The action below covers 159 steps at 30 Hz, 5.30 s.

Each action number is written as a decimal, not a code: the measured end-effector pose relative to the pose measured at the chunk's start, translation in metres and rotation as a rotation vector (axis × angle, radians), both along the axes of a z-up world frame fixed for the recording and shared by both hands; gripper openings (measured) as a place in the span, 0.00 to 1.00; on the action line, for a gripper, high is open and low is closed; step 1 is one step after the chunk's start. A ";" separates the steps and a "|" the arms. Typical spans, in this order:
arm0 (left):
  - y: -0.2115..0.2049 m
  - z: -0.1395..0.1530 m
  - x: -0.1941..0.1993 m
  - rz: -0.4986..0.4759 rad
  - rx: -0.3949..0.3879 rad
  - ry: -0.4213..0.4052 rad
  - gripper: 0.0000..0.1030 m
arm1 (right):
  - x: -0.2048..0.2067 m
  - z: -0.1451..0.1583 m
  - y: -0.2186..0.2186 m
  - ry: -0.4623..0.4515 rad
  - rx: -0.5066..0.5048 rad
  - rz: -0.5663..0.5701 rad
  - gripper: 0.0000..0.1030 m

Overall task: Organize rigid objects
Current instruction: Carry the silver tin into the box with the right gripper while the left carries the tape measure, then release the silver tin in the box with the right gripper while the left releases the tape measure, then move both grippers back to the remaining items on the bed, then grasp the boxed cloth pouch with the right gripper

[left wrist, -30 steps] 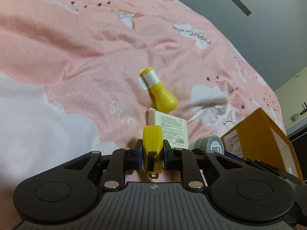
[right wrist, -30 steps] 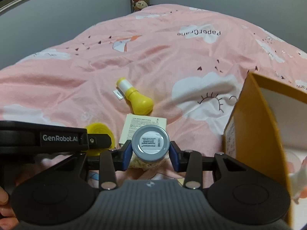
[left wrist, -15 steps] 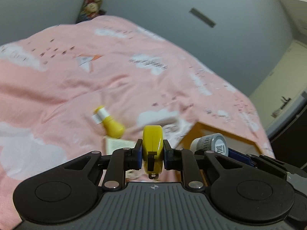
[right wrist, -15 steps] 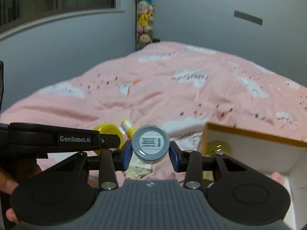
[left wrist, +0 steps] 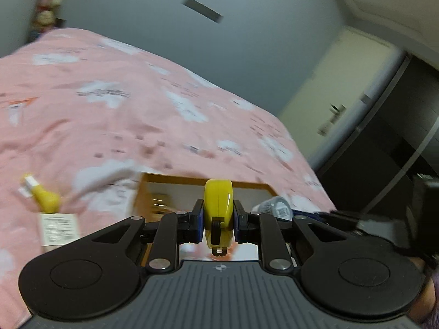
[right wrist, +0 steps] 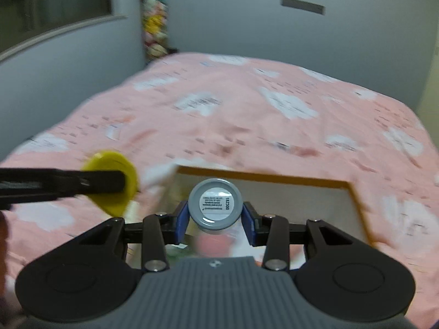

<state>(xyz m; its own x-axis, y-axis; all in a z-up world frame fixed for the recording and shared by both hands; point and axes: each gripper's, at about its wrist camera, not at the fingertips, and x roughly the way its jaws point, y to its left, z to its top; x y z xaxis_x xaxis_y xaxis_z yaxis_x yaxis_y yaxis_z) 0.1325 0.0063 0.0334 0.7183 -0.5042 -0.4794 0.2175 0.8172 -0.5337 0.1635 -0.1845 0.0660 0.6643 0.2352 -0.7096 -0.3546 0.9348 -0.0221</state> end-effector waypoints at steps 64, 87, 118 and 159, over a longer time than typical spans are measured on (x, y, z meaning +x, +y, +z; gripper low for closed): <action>-0.123 -0.106 0.091 -0.312 0.296 0.496 0.32 | 0.076 -0.110 -0.064 0.473 -0.322 0.050 0.62; -0.088 -0.034 0.048 -0.154 0.290 0.155 0.53 | 0.055 -0.064 -0.050 0.270 -0.324 0.025 0.78; 0.084 -0.039 0.001 0.375 0.393 0.044 0.61 | 0.007 -0.052 0.140 0.013 -0.070 0.276 0.86; 0.174 -0.150 0.038 0.489 0.274 0.327 0.65 | 0.067 -0.213 0.233 0.318 -0.028 0.148 0.70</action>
<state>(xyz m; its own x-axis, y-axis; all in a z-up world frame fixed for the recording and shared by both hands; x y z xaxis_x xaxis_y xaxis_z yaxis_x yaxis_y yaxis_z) 0.1703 0.1807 -0.1164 0.6289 0.0157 -0.7773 -0.3525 0.8969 -0.2671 0.2308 0.0482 -0.1471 0.3690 0.2895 -0.8832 -0.4791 0.8735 0.0862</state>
